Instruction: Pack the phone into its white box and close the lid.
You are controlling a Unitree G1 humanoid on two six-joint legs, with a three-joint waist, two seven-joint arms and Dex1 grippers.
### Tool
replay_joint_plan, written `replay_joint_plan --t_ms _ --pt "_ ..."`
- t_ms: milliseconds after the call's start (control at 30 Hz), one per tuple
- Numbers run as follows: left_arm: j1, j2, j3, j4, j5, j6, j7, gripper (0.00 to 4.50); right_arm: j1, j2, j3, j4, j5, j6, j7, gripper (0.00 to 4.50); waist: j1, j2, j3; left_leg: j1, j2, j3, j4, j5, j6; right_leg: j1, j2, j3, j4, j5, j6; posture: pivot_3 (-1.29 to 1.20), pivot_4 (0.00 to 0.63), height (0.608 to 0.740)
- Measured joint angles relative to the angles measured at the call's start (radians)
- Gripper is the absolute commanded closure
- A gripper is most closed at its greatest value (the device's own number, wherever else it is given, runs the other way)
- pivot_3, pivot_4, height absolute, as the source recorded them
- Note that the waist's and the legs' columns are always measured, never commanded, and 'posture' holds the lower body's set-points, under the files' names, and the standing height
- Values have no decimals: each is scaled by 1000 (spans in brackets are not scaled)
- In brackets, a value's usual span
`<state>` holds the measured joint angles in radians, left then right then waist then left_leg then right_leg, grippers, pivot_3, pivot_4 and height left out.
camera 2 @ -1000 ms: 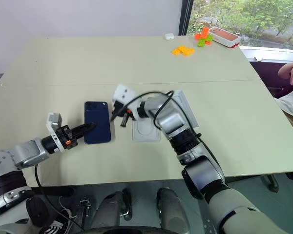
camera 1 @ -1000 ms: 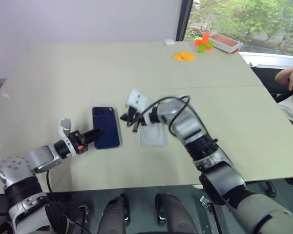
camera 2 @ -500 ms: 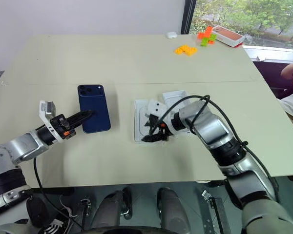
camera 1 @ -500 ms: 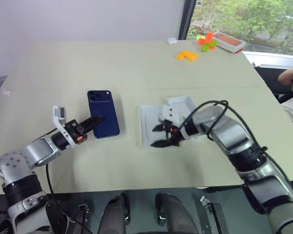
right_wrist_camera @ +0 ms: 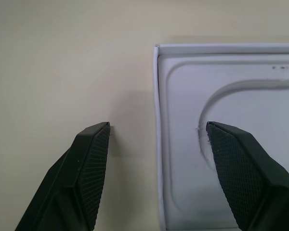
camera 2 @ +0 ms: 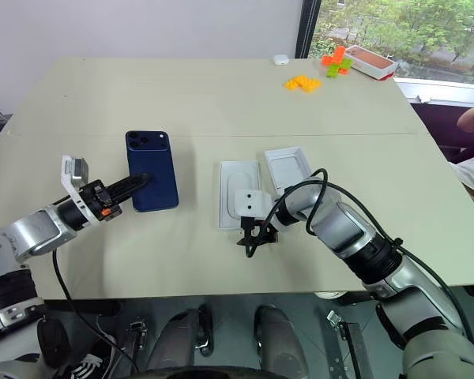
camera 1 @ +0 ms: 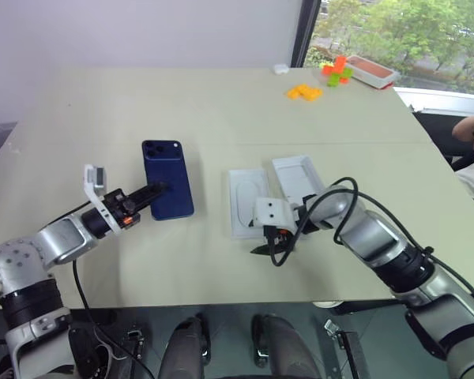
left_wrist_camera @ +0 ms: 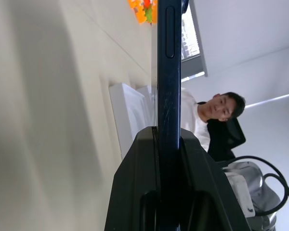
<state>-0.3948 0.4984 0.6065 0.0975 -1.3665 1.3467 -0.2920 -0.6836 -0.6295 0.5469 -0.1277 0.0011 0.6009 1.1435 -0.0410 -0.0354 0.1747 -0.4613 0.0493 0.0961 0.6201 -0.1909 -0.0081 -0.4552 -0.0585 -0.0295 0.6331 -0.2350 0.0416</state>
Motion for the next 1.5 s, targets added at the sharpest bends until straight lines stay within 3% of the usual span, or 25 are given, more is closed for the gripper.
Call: replay_joint_plan --t_ms 67,200,633,900,1167,1367,1500 --pt "1 5 -2 0 -3 0 2 4500 -4 7 -1 10 -6 0 -4 2032 0 0 0 0 0 -1 2 0 0 1 0 -1 1 0 0 0 150 740" --pt "9 10 -3 0 -12 -3 10 4500 -11 12 -7 16 -25 -8 -3 3958 1 0 0 1 0 -4 4 -1 -1 4 0 -3 1 0 0 0 150 740" --pt "-7 11 -32 1 -52 -29 39 4500 -10 111 -5 32 -67 9 -49 3958 -3 0 0 3 0 -8 7 -1 -2 7 0 -5 2 1 -1 0 150 740" --pt "-37 22 -44 16 -80 -31 61 4500 -42 274 0 35 -61 137 -115 3958 -2 0 0 2 0 -8 7 -1 -2 7 0 -5 2 1 -1 0 150 740" --pt "-37 34 -59 16 -99 -31 79 4500 -46 254 16 66 -52 150 -106 273 0 0 0 2 -1 -7 7 -1 -2 7 -2 -5 2 1 -1 0 150 740" --pt "-40 38 -112 16 -99 -27 86 4500 -47 224 -101 18 75 194 -59 273 2 1 0 1 -1 -7 7 -1 -2 7 -2 -6 2 1 -1 0 150 740" --pt "-39 26 -150 17 -95 -28 114 4500 0 93 -244 -15 163 146 -1 273 15 1 0 1 -1 -7 7 -1 -2 9 -2 -6 -1 1 -1 0 150 740"
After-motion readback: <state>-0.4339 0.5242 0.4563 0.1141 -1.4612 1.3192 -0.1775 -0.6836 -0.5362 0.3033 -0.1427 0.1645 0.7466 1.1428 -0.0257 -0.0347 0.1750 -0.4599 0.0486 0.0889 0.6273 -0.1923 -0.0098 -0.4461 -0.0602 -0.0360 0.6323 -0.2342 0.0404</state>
